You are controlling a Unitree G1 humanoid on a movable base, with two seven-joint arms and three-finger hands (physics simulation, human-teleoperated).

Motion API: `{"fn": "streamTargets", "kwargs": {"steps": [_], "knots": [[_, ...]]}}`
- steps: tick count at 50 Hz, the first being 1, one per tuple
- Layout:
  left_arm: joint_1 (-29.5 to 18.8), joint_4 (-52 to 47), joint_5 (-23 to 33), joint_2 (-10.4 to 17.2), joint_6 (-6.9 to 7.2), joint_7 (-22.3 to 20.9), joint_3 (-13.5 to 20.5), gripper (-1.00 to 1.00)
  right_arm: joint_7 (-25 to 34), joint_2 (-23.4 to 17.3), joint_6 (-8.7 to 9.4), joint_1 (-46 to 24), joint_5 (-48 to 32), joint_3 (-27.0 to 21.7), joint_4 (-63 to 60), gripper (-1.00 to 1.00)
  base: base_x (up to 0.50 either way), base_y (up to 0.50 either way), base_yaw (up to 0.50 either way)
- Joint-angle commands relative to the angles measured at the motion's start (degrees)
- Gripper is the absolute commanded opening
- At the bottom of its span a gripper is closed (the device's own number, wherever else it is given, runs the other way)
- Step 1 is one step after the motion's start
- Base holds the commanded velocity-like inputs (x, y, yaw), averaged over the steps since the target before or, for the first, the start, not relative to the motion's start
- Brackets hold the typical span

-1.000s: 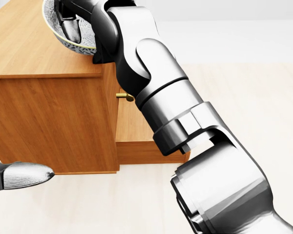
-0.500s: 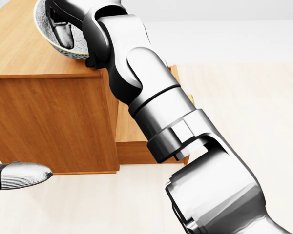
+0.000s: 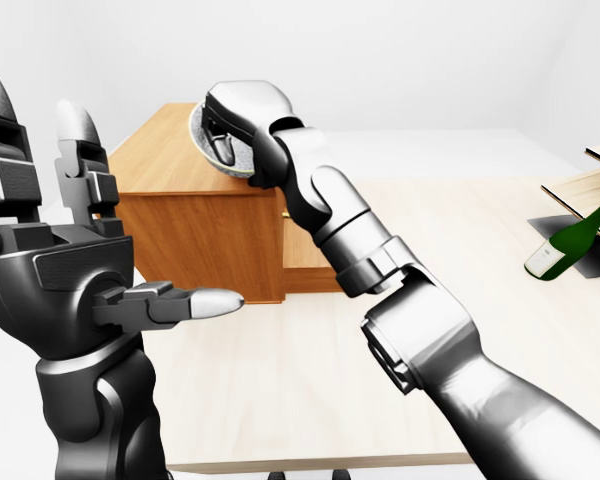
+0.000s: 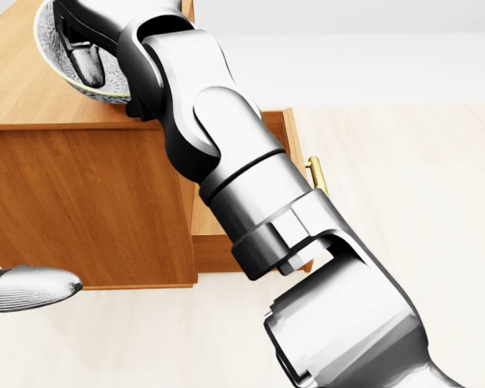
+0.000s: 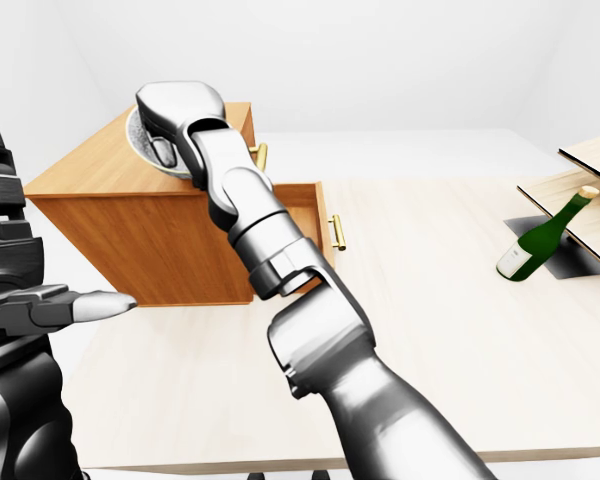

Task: Put the bowl on top of the cabinet.

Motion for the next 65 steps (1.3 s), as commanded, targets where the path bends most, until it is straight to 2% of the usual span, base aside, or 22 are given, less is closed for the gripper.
{"fn": "streamTargets", "kwargs": {"steps": [1,11,13,14,15,16,32,38,51,65], "knots": [[-0.10,0.15,-0.23,0.06,0.00,0.20,0.08,1.00,-0.62,1.67,-0.01,0.56,-1.54,-0.46,0.54,-1.00,0.00,0.00,0.00],[-0.10,-0.21,-0.37,0.13,0.00,0.38,0.03,1.00,-1.08,1.53,-0.01,0.47,-1.59,-0.51,1.10,-1.00,0.00,0.00,0.00],[-0.22,-0.30,-0.42,0.17,0.00,0.41,0.08,1.00,-0.98,1.48,-0.01,0.32,-1.66,-0.49,0.99,-0.18,0.00,0.00,0.00],[-0.24,-0.31,-0.43,0.19,0.00,0.42,0.10,1.00,-0.89,1.45,-0.01,0.21,-1.68,-0.52,0.85,0.70,0.00,0.00,0.00],[-0.18,-0.22,-0.41,0.20,0.00,0.37,0.10,1.00,-0.85,1.45,-0.01,0.25,-1.72,-0.49,0.76,0.93,0.00,0.00,0.00],[-0.18,-0.22,-0.42,0.20,0.00,0.37,0.11,1.00,-0.79,1.43,-0.01,0.21,-1.76,-0.48,0.70,1.00,0.00,0.00,0.00],[0.44,0.62,0.31,0.08,0.00,-0.08,-0.33,1.00,2.98,-0.05,-0.01,-1.98,-1.60,-1.17,-3.55,1.00,0.00,0.00,0.00],[0.68,0.83,0.75,0.00,0.00,-0.15,-0.66,1.00,7.11,-0.66,-0.01,-1.72,-1.58,-1.41,-10.19,1.00,0.00,0.00,0.00],[0.63,0.38,0.95,-0.16,0.00,-0.36,-0.57,1.00,15.22,-1.99,-0.01,-8.07,0.80,-2.97,-19.77,1.00,0.00,0.00,0.00],[1.14,0.82,1.46,-0.41,0.00,-0.69,-1.04,1.00,19.53,-4.81,-0.01,-14.08,3.73,-4.06,-26.27,1.00,0.00,0.00,0.00]]}}
